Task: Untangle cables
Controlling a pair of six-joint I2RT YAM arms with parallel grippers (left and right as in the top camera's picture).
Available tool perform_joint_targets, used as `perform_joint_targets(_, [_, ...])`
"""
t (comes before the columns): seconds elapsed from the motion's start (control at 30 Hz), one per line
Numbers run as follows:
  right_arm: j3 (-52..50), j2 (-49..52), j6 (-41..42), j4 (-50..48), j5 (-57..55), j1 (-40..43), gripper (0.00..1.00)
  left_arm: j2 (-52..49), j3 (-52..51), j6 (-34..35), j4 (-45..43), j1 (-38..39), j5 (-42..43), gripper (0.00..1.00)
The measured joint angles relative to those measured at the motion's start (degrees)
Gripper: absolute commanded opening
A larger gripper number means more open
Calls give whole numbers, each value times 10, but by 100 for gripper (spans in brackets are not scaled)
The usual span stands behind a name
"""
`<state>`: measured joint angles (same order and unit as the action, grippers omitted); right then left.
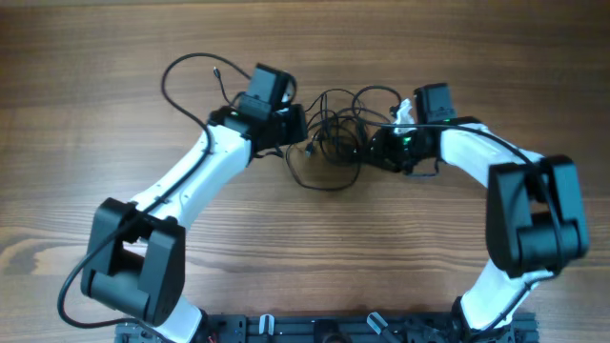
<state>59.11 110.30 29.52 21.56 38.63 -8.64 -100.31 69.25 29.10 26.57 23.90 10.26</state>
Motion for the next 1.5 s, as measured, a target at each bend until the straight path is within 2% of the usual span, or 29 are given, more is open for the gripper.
perform_joint_targets(0.07, [0,18,20,-33,14,-12,4,0,0,4,27,-37,1,20])
perform_joint_targets(0.23, [-2,10,35,-41,19,-25,4,0,0,-14,93,-110,20,21])
perform_joint_targets(0.3, [-3,-26,32,-38,20,-24,4,0,0,-19,106,-140,41,21])
perform_joint_targets(0.37, [-6,-126,13,-55,38,-24,4,0,0,-21,110,-169,77,21])
perform_joint_targets(0.5, [-5,-271,-9,-131,70,-24,4,0,0,-44,110,-227,200,29])
perform_joint_targets(0.57, [-6,-323,-12,-177,78,-24,4,0,0,-81,109,-256,302,33])
perform_joint_targets(0.7, [-6,-383,-17,-299,83,-24,4,0,0,-148,108,-275,446,37])
perform_joint_targets(0.73, [-7,-396,-17,-356,83,-24,4,0,0,-165,108,-275,482,39])
perform_joint_targets(0.8, [-6,-409,-19,-419,85,-25,4,0,0,-185,109,-274,514,45])
perform_joint_targets(0.83, [-7,-410,-17,-488,87,-25,4,0,0,-193,108,-274,526,52])
perform_joint_targets(0.93, [-7,-412,-11,-599,89,-25,4,0,0,-209,108,-274,541,72])
perform_joint_targets(1.03, [-7,-414,-10,-670,80,-25,4,0,0,-216,110,-274,544,99])
perform_joint_targets(1.13, [-7,-414,-6,-697,62,-25,4,0,0,-258,136,-270,546,100])
perform_joint_targets(1.27, [-7,-414,36,-701,17,-23,4,0,0,-374,185,-234,539,100])
perform_joint_targets(1.33, [-7,-414,69,-698,6,-15,4,0,0,-412,186,-200,507,100])
perform_joint_targets(1.43, [-5,-416,98,-636,3,9,4,0,0,-421,186,-158,439,100])
perform_joint_targets(1.5, [-3,-416,107,-544,10,32,7,0,0,-413,185,-139,401,100])
